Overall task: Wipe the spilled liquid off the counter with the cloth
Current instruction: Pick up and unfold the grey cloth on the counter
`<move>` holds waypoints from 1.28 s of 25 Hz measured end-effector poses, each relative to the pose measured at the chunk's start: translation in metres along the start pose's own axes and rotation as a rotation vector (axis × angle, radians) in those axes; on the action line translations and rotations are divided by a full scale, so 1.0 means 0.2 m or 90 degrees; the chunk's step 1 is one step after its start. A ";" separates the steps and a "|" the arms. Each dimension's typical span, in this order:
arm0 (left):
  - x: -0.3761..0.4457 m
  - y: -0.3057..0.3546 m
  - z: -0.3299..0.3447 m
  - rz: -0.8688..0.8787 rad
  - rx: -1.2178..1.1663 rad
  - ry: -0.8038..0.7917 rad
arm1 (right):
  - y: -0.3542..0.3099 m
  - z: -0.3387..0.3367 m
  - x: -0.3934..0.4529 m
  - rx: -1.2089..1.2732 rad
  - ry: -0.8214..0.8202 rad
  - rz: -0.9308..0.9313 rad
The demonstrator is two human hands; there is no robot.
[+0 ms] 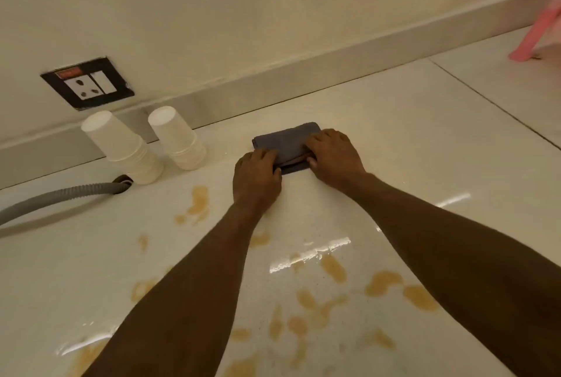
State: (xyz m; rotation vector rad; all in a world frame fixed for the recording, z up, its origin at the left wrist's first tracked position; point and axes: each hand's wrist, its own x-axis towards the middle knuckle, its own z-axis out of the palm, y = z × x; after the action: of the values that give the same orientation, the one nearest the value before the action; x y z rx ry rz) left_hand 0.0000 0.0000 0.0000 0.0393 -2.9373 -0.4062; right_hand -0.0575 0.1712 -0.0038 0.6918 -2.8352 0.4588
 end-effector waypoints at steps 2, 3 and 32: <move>0.04 0.00 0.00 0.023 0.022 0.006 | 0.02 0.00 0.05 -0.026 -0.025 -0.043; 0.06 -0.01 0.00 0.028 0.030 0.014 | 0.04 0.01 0.07 -0.034 -0.023 -0.060; 0.09 -0.04 -0.06 0.079 0.045 -0.063 | 0.13 -0.08 0.08 -0.054 -0.102 -0.179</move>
State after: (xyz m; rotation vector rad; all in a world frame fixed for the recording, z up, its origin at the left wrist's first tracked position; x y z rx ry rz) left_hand -0.0158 -0.0114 0.0133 -0.1569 -3.0298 -0.2938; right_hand -0.0831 0.1920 0.0083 1.1348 -2.8160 0.2462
